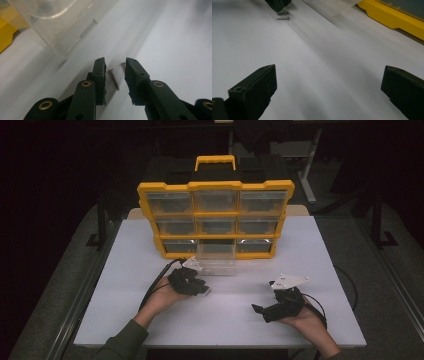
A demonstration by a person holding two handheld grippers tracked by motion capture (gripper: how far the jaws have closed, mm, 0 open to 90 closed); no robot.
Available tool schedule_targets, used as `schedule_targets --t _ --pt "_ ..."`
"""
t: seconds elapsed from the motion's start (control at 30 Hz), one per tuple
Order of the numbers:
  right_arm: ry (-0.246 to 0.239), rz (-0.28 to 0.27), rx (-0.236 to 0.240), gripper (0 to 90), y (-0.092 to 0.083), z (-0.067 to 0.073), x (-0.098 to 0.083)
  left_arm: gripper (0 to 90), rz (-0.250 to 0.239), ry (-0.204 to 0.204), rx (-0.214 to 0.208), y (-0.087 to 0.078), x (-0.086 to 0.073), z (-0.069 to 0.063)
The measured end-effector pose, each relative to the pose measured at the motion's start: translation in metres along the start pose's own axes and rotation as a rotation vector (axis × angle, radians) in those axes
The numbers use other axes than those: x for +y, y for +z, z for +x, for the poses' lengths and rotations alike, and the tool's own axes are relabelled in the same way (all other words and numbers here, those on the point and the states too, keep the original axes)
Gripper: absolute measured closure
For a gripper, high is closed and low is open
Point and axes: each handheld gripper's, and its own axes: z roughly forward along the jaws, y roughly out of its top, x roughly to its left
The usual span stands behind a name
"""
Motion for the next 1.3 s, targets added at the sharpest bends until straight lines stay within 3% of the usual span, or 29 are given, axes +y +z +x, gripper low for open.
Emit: schedule_targets --t 0.5,0.6,0.83,1.3 --pt "0.0 0.002 0.0 0.0 0.0 0.0 0.0 79.8 0.018 0.0 0.008 0.008 -0.002 0.003" --pt "-0.004 0.003 0.001 0.0 0.001 0.001 0.0 85.5 0.021 0.014 0.018 0.008 -0.002 0.003" --pt "-0.002 0.001 0.0 0.0 0.0 0.0 0.0 88.1 0.024 0.008 0.002 0.007 -0.002 0.004" --pt "-0.003 0.0 0.002 0.0 0.001 0.0 0.0 87.8 0.012 0.02 -0.084 -0.01 0.005 0.005"
